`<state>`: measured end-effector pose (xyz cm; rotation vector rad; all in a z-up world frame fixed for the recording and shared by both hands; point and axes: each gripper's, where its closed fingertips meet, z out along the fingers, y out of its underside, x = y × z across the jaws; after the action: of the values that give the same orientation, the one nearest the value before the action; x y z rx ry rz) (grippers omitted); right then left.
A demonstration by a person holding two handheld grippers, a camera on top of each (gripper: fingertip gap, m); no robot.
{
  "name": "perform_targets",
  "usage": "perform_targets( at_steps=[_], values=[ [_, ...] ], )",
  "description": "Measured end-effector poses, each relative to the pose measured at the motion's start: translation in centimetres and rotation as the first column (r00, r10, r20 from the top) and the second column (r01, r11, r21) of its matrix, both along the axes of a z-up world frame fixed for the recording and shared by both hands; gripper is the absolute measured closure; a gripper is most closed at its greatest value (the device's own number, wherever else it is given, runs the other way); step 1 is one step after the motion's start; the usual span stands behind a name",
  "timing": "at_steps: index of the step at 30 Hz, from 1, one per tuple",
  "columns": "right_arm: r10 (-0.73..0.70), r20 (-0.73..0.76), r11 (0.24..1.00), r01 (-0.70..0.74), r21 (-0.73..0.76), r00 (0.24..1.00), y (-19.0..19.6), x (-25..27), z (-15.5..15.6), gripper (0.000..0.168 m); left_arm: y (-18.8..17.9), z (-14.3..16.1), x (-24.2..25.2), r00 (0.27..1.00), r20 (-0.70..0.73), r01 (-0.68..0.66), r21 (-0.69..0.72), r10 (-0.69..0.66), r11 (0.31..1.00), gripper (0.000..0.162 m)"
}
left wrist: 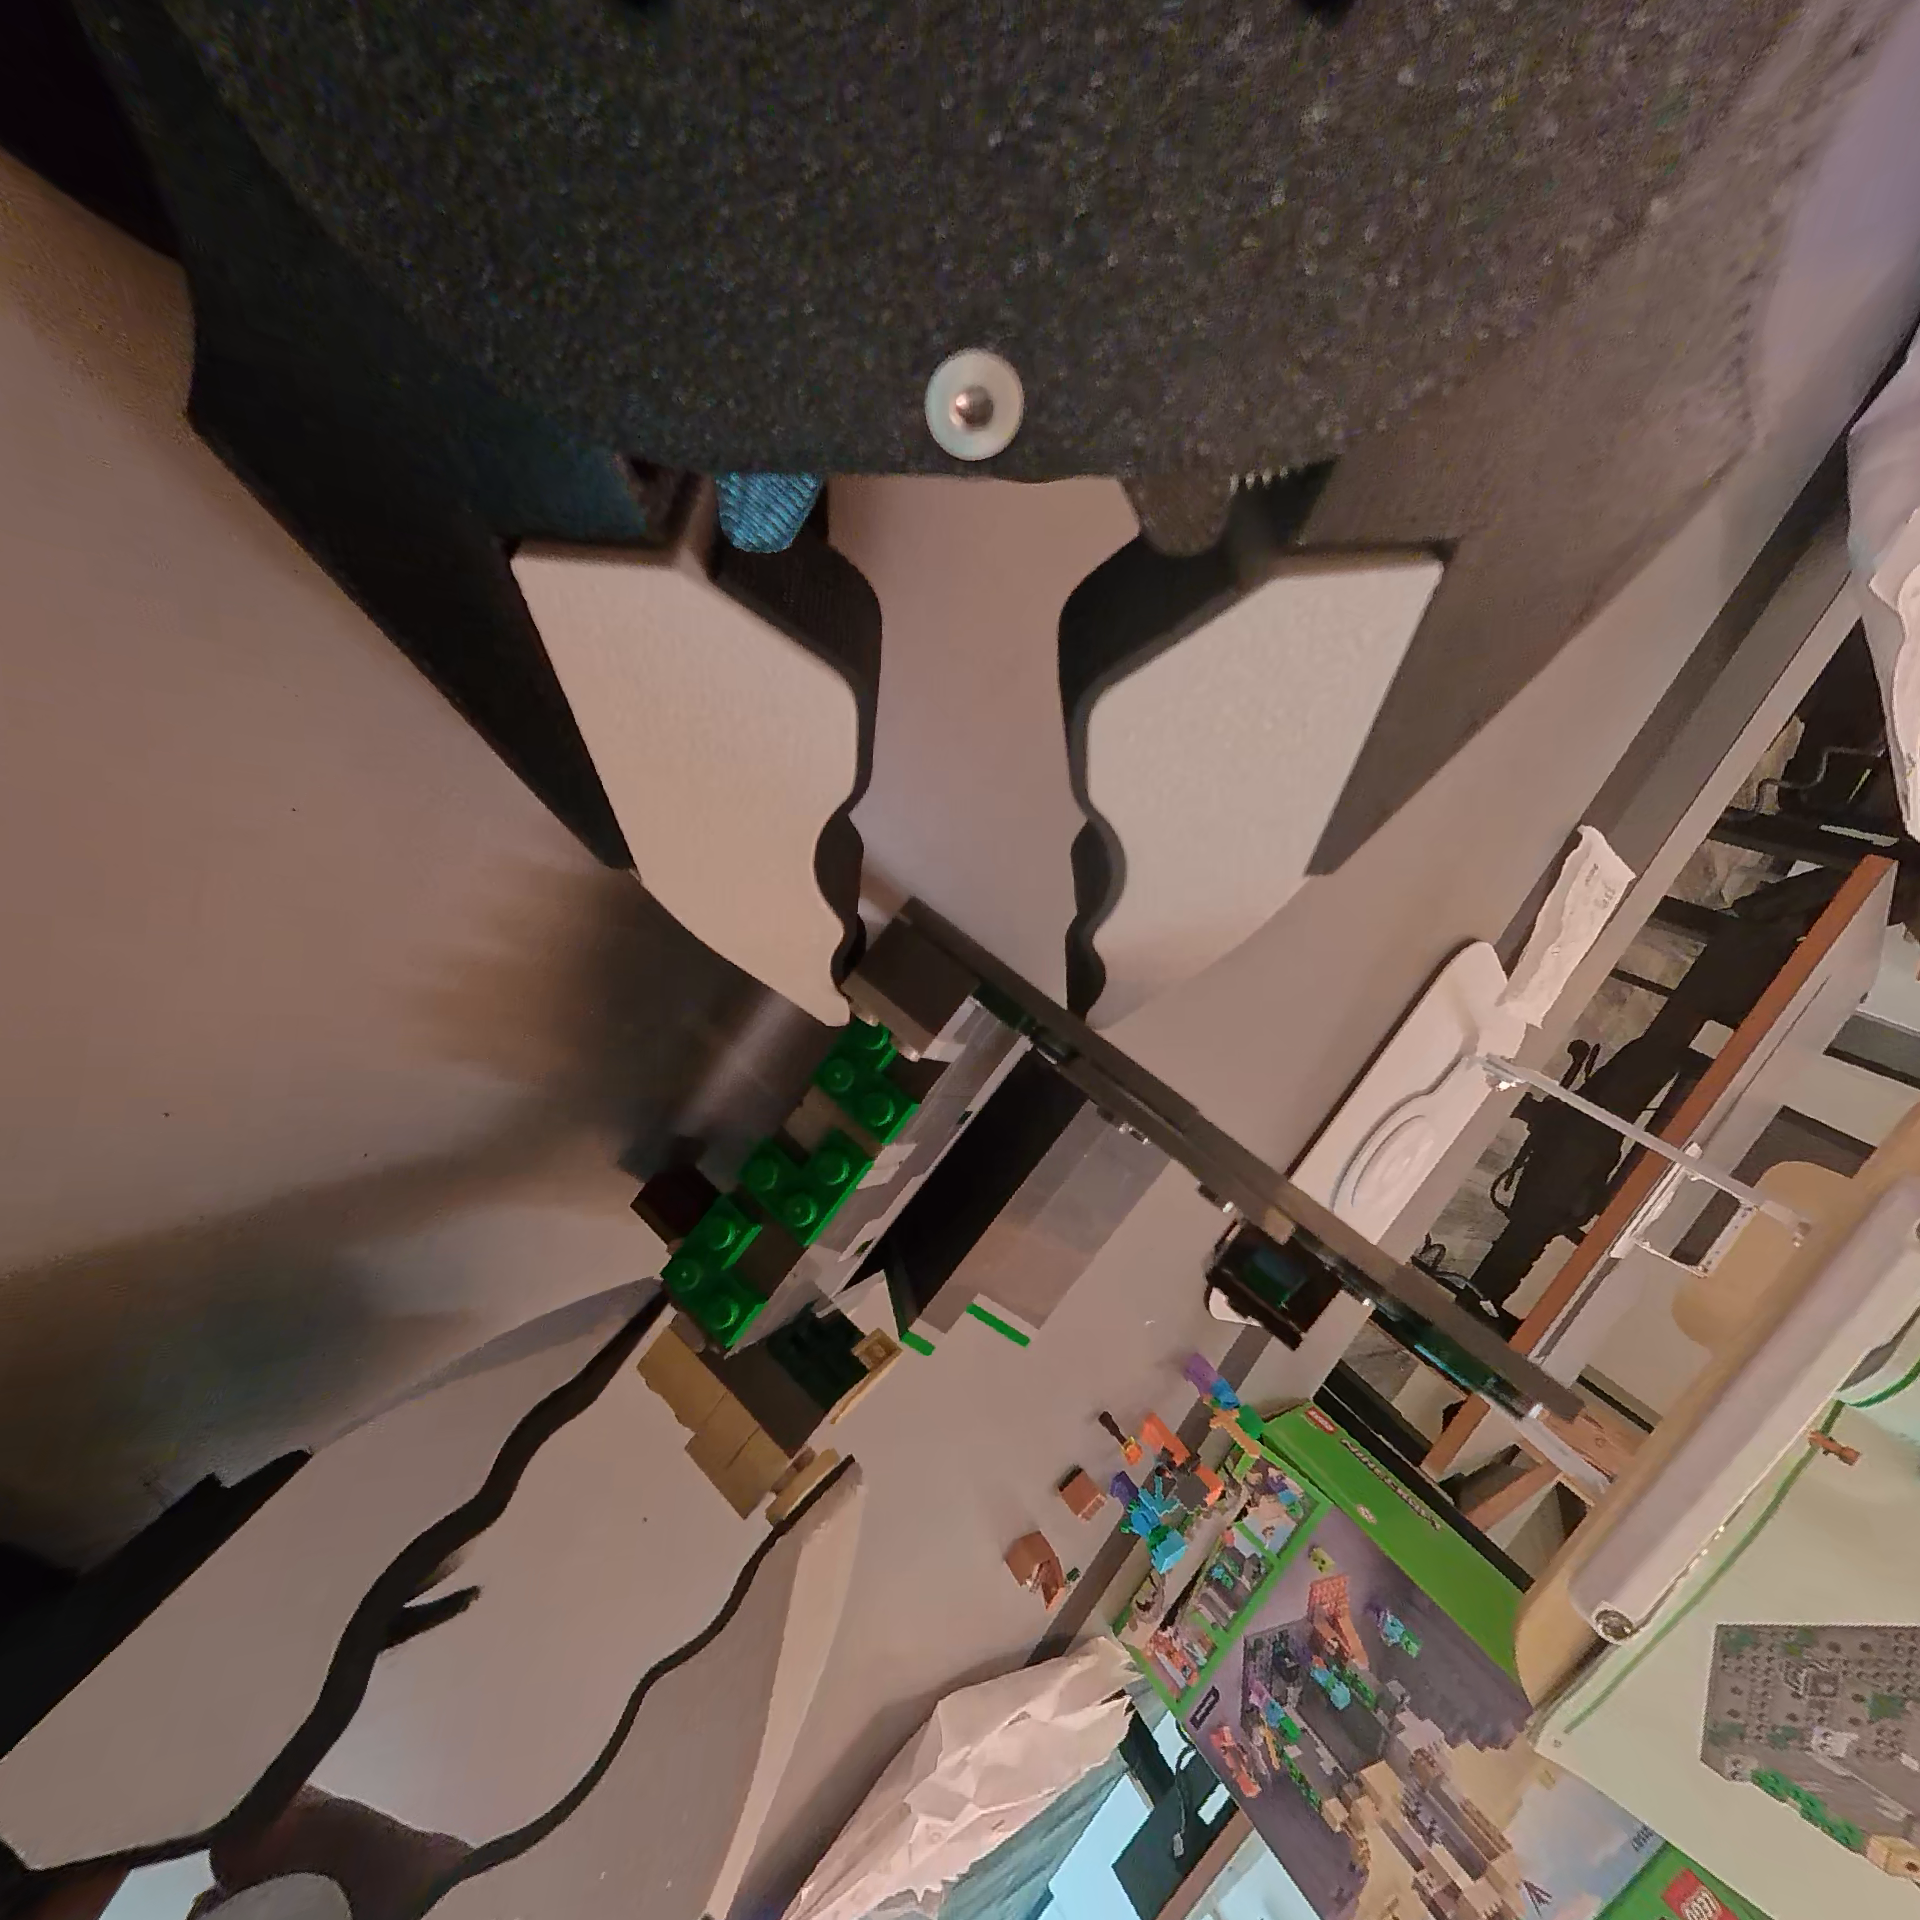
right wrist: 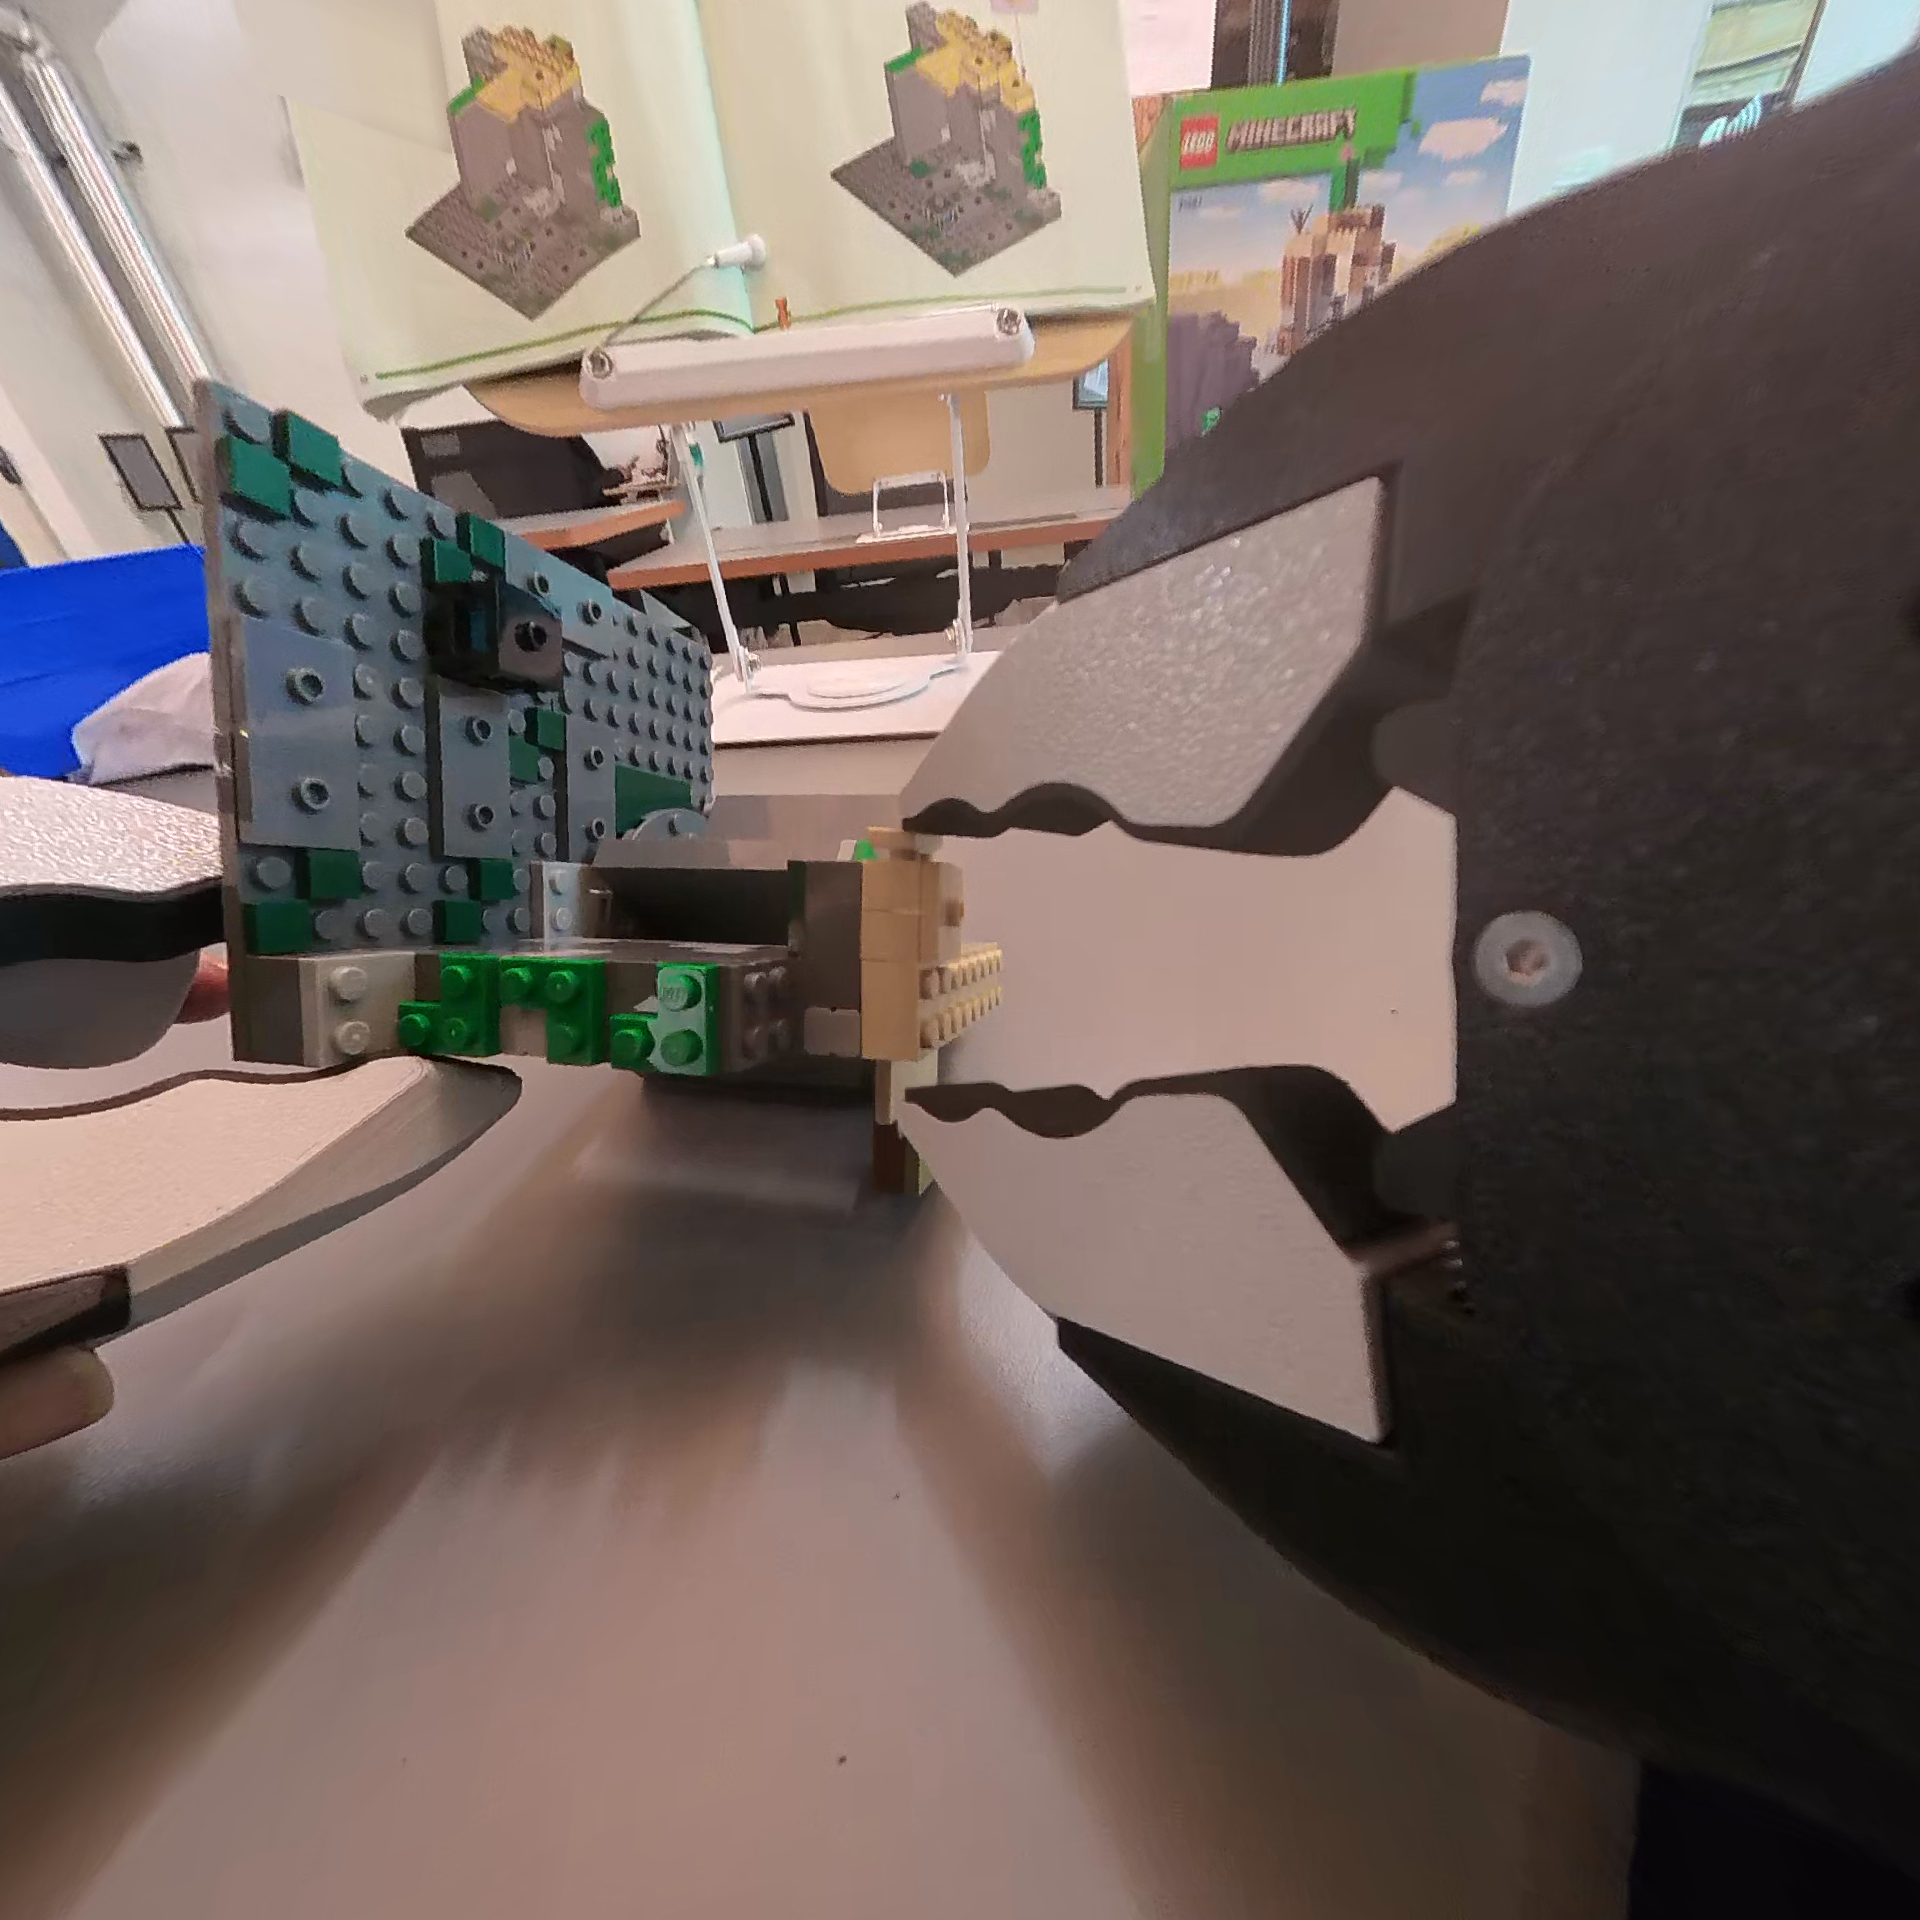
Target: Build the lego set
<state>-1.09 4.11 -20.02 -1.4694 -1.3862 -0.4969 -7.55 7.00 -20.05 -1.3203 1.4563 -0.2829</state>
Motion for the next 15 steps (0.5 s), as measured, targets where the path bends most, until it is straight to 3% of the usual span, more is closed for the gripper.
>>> perform_targets(
  at_steps=[15],
  values=[
    [-0.011, -0.013, 0.999, 0.01, -0.034, 1.0, -0.07, 0.0, -0.24, 0.119, 0.03, -0.02, 0.06, 1.0, -0.002, -0.001, 0.004, 0.001, 1.0, 0.125]
  ],
)
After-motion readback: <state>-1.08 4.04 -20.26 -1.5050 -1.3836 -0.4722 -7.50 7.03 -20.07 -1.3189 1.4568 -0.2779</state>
